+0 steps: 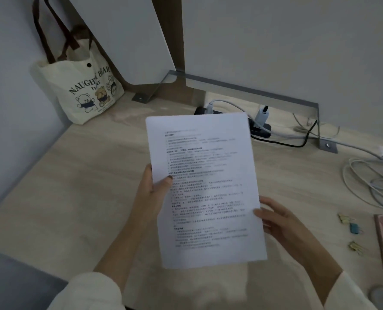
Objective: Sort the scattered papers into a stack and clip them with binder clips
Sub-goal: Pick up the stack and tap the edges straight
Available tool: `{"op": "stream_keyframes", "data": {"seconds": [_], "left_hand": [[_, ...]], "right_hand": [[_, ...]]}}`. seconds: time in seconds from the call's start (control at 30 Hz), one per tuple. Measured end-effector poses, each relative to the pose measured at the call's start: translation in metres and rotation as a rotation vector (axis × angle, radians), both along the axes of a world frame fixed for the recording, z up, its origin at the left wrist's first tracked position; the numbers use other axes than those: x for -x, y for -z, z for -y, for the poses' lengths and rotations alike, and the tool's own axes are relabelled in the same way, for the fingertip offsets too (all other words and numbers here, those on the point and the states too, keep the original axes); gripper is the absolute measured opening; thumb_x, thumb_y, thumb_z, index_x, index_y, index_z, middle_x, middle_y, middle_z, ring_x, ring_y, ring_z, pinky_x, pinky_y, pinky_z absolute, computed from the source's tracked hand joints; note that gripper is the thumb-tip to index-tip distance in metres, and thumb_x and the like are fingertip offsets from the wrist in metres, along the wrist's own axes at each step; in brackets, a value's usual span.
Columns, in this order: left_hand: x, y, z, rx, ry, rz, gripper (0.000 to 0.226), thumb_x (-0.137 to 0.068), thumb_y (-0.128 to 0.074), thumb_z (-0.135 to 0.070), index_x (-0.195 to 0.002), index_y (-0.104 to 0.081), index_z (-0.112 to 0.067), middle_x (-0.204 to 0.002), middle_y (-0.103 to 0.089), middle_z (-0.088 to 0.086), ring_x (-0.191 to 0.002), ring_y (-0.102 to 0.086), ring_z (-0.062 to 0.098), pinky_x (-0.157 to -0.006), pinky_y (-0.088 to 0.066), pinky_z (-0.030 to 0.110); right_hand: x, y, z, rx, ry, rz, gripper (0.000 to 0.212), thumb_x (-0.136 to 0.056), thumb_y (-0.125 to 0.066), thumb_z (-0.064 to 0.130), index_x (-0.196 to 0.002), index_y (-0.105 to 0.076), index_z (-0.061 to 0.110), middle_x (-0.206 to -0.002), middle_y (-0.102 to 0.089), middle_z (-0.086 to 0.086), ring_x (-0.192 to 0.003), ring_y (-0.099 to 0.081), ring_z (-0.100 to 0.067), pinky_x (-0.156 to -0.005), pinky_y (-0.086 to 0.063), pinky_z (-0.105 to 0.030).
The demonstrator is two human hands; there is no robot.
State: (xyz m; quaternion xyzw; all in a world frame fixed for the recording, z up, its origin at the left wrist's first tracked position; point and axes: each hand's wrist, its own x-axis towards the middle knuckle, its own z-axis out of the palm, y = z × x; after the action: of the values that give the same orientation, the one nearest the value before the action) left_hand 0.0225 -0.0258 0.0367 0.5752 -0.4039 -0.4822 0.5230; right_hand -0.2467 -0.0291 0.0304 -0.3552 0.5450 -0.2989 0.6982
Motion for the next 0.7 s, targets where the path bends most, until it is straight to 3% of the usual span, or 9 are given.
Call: {"op": "stream_keyframes", "data": {"seconds": [0.13, 0.27, 0.37, 0.47, 0.53, 0.7], "left_hand": [[0.012, -0.011, -0.003, 0.093, 0.04, -0.022, 0.039, -0.09, -0.051, 0.001, -0.12, -0.05, -0.024, -0.117, -0.063, -0.006, -0.104, -0.062, 0.003, -0.08, -0.05, 0.015], [0.018, -0.01, -0.009, 0.139, -0.062, -0.095, 0.052, -0.08, -0.056, -0.007, -0.13, -0.047, -0.009, -0.121, -0.063, -0.003, -0.109, -0.061, 0.007, -0.083, -0.049, 0.015], [0.024, 0.002, -0.017, 0.105, -0.106, -0.067, 0.048, -0.074, -0.054, -0.009, -0.123, -0.052, -0.011, -0.105, -0.068, -0.017, -0.1, -0.062, -0.002, -0.078, -0.047, 0.01], [0.033, 0.016, -0.023, 0.036, -0.104, -0.052, 0.048, -0.074, -0.054, -0.013, -0.122, -0.054, -0.016, -0.11, -0.066, -0.009, -0.101, -0.061, -0.001, -0.078, -0.045, 0.008], [0.036, 0.02, -0.022, 0.032, -0.133, -0.052, 0.046, -0.073, -0.055, -0.013, -0.119, -0.056, -0.015, -0.112, -0.065, -0.004, -0.102, -0.061, 0.003, -0.08, -0.046, 0.011], [0.04, 0.022, -0.023, 0.033, -0.14, -0.047, 0.033, -0.076, -0.057, -0.008, -0.107, -0.057, -0.021, -0.102, -0.064, -0.007, -0.087, -0.059, -0.012, -0.072, -0.043, 0.005]], "right_hand": [[-0.016, -0.018, 0.01, 0.266, 0.12, -0.15, 0.027, -0.087, -0.046, -0.001, -0.104, -0.063, 0.011, -0.105, -0.069, -0.009, -0.095, -0.065, -0.026, -0.084, -0.05, -0.04], [-0.028, -0.024, 0.005, 0.456, 0.257, -0.158, 0.036, -0.088, -0.042, -0.006, -0.1, -0.065, 0.019, -0.095, -0.07, 0.011, -0.09, -0.063, -0.002, -0.077, -0.051, -0.016], [-0.033, -0.009, -0.001, 0.417, 0.308, -0.224, 0.031, -0.086, -0.042, -0.009, -0.084, -0.063, 0.014, -0.081, -0.064, 0.003, -0.072, -0.058, 0.003, -0.066, -0.046, -0.01], [-0.038, 0.01, -0.007, 0.296, 0.36, -0.28, 0.027, -0.085, -0.043, -0.009, -0.069, -0.052, 0.01, -0.073, -0.049, -0.008, -0.063, -0.045, -0.005, -0.062, -0.039, -0.02], [-0.037, 0.015, -0.007, 0.258, 0.384, -0.257, 0.02, -0.085, -0.043, -0.006, -0.071, -0.051, 0.006, -0.076, -0.047, -0.008, -0.063, -0.044, -0.005, -0.064, -0.036, -0.025], [-0.032, 0.022, -0.008, 0.233, 0.382, -0.247, 0.012, -0.086, -0.042, -0.004, -0.083, -0.054, -0.006, -0.083, -0.05, -0.009, -0.077, -0.045, -0.016, -0.07, -0.034, -0.033]]}}
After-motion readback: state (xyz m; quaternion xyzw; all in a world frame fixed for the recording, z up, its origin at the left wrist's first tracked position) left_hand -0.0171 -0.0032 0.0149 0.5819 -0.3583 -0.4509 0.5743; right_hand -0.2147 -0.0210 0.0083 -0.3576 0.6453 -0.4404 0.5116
